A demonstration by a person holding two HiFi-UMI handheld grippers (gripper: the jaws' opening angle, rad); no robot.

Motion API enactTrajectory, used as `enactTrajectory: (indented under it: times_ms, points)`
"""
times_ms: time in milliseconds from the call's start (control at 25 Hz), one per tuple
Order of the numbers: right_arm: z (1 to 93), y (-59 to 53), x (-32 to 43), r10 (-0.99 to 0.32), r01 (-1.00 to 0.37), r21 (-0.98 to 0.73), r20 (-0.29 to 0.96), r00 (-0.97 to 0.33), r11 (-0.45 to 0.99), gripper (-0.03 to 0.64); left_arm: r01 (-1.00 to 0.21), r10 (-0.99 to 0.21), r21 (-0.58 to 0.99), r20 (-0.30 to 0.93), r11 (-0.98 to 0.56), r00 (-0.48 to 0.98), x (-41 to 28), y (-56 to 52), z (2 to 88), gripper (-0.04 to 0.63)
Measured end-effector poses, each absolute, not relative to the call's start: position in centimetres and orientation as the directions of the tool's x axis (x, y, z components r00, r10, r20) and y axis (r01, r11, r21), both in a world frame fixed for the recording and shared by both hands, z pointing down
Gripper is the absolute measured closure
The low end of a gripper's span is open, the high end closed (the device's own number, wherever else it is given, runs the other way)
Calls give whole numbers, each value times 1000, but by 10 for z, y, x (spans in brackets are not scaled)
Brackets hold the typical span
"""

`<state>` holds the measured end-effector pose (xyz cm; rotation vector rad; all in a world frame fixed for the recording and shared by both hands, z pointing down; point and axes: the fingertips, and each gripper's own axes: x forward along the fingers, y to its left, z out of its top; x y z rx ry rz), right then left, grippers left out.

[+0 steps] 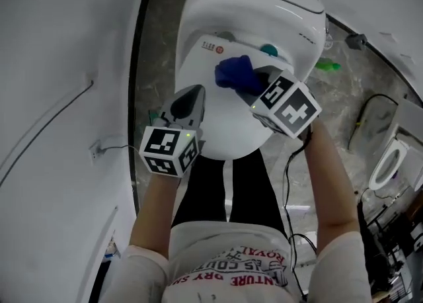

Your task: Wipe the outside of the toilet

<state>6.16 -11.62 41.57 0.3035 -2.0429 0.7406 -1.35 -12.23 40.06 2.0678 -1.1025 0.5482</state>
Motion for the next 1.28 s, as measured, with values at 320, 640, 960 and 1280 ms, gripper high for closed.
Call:
enactTrajectory:
  times_ms: [320,640,960,1280]
  points:
    - [356,-171,196,-294,-671,-257,750,-593,696,534,-772,-474,370,628,-516,618,108,-159,385,591]
    - [341,-240,303,-498,-801,-151,713,-494,579,534,-774,-492,323,624,-545,607,185,-205,369,591]
    - [404,-271,323,-502,-767,-37,736,-455,641,534,-790,-483,295,660,-538,575,207,-206,396,591]
    - [445,-250,341,-461,-768,-105,746,-481,631,534,-777,-422,320,696,-542,581,221,-176,439,591]
